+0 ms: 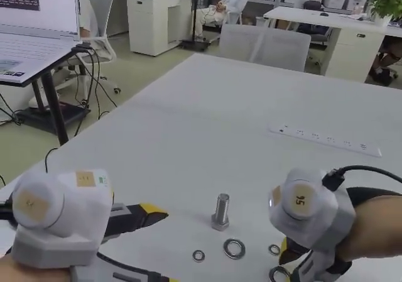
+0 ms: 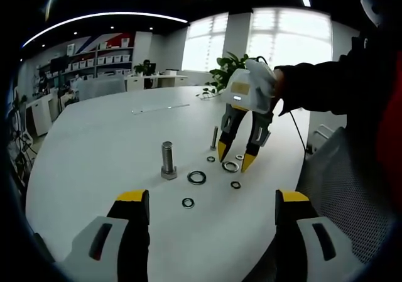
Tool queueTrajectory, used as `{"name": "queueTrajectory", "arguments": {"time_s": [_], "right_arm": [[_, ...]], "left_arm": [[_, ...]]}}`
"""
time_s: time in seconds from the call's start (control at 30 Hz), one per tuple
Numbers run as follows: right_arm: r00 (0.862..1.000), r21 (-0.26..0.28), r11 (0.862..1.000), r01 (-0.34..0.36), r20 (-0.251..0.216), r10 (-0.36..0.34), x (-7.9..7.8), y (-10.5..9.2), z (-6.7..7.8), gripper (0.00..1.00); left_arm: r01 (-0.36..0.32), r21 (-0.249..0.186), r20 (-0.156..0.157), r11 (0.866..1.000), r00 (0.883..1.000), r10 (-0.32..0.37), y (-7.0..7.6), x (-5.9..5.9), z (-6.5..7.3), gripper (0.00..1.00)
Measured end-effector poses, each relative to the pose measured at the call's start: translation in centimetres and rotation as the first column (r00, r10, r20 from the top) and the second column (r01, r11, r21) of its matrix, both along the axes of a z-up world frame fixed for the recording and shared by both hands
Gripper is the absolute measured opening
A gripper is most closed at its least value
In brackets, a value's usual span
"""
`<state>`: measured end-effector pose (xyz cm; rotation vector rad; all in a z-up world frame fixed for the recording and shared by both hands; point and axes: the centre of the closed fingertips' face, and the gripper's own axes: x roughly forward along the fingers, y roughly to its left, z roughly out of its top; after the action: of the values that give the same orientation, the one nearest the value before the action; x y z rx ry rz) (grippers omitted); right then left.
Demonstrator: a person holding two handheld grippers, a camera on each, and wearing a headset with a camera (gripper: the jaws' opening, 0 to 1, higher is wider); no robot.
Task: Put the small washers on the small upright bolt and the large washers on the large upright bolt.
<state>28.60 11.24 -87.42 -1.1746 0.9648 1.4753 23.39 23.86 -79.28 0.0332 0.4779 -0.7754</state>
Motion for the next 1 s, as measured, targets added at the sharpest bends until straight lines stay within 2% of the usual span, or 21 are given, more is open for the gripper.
{"name": "queueTrajectory", "arguments": {"time_s": [0.53,0.8,1.0], "right_arm": [[0.999,-0.047,0.998,-0.038,0.029,0.04,-0.51,0.05,-0.08,0.26],[0.999,-0.083,0.996,-0.035,0.034,0.038,-0.34,-0.01,-0.16,0.25],[0.999,-0.09,0.996,-0.024,0.042,0.028,-0.32,0.05,-0.12,0.24]], "left_arm": [[0.004,-0.009,0.006,1.0,1.0,-0.004,-0.05,-0.02,0.12,0.81],[0.008,-0.002,0.008,1.0,1.0,-0.008,-0.16,-0.04,0.09,0.8],[0.008,0.001,0.01,1.0,1.0,-0.008,-0.14,-0.04,0.09,0.8]]}}
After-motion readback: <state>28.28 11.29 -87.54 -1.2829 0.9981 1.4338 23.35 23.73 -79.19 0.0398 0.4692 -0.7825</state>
